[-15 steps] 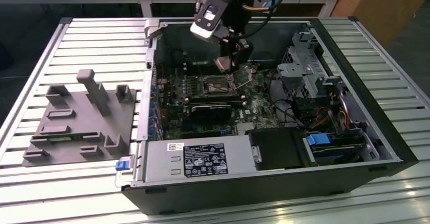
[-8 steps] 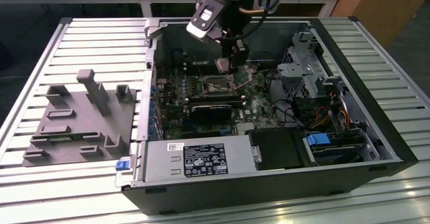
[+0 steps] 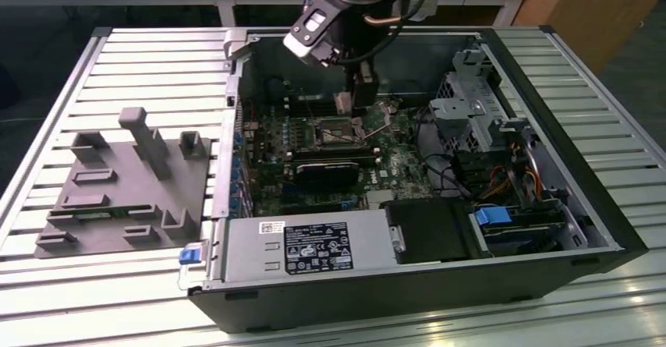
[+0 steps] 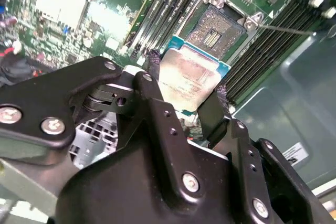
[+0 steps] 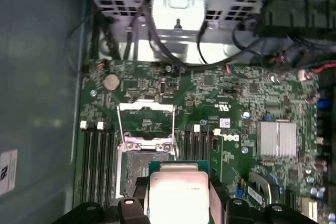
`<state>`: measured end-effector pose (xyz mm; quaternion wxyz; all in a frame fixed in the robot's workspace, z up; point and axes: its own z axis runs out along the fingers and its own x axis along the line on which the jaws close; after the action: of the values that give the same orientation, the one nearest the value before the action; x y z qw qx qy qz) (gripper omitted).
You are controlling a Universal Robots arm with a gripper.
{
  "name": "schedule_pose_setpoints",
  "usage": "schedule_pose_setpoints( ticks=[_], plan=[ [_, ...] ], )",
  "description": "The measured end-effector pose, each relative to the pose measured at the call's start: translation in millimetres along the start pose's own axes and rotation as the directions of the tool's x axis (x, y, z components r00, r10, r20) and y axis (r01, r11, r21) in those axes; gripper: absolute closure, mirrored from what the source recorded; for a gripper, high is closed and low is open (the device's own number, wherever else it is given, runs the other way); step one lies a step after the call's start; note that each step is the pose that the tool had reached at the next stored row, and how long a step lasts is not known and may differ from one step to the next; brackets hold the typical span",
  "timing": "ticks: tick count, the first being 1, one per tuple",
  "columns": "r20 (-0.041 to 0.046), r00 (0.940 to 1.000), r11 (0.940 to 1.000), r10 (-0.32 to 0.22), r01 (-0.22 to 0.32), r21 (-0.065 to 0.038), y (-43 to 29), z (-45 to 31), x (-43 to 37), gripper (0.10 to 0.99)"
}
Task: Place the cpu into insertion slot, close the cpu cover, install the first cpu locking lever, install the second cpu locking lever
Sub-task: 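Place the cpu into insertion slot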
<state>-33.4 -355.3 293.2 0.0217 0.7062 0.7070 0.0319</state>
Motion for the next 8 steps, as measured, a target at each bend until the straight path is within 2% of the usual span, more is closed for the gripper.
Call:
schedule_pose_setpoints(
  ticks=[3, 6, 8],
  plan=[
    [0.0039, 0.9985, 0.9986, 0.054, -0.054, -0.001, -0.1, 1.6, 0.0, 0.545],
    [0.0079, 0.9944, 0.9944, 0.105, -0.105, -0.002, -0.4, 3.7, 0.0, 0.545],
    [0.0081, 0.9942, 0.9943, 0.107, -0.107, -0.002, -1.4, 5.5, 0.7, 0.545]
  ],
)
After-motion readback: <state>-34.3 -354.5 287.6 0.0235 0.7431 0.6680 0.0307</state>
